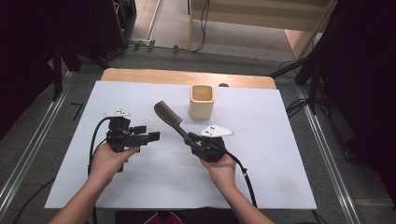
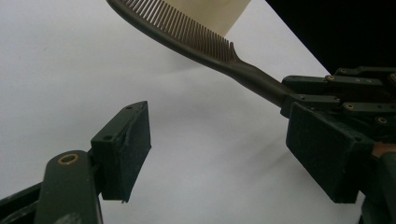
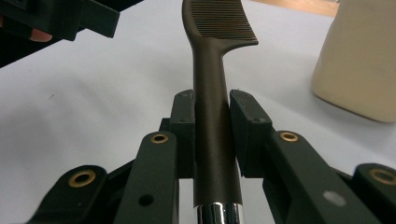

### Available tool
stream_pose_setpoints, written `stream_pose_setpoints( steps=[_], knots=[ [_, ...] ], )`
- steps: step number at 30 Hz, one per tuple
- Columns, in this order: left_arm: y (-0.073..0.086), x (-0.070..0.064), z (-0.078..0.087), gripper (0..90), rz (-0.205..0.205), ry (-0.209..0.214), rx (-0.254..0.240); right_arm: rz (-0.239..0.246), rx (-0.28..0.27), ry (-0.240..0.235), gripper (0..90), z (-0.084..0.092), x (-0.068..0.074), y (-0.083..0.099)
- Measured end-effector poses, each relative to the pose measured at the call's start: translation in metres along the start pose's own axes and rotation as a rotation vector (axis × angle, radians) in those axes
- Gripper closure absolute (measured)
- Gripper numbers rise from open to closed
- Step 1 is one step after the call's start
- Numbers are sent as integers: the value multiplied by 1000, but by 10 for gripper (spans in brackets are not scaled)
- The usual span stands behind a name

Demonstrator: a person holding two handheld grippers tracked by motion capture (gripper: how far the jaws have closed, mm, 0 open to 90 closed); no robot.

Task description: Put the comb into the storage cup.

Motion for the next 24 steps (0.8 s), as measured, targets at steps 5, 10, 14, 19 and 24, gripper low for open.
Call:
stream_pose_setpoints(
  steps=[5, 10, 14, 19, 24],
  knots=[
    [-6, -1, 0, 243, 21, 10, -5, -16, -25, 20, 703, -2, 1, -2],
    [-10, -2, -3, 245, 22, 5, -10, -40, -69, 40, 703, -5, 1, -3],
    [-14, -4, -6, 245, 26, 10, -23, -49, -90, 55, 702, -7, 4, -3],
    [-17, -6, -11, 245, 28, 22, -28, -51, -144, 84, 702, -9, 8, -6],
    [-22, -9, -16, 245, 22, 24, -32, -39, -197, 118, 702, -9, 13, -12]
  ],
)
Point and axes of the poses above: each handheld gripper's, and its own axes: z roughly backward along the jaws, y roughly out of its underside, x roughly to its left, the point moved 10 cm from there along -z, roughly forward along the jaws, and after that the axes turned 6 degrees about y, right-handed, at the moved point
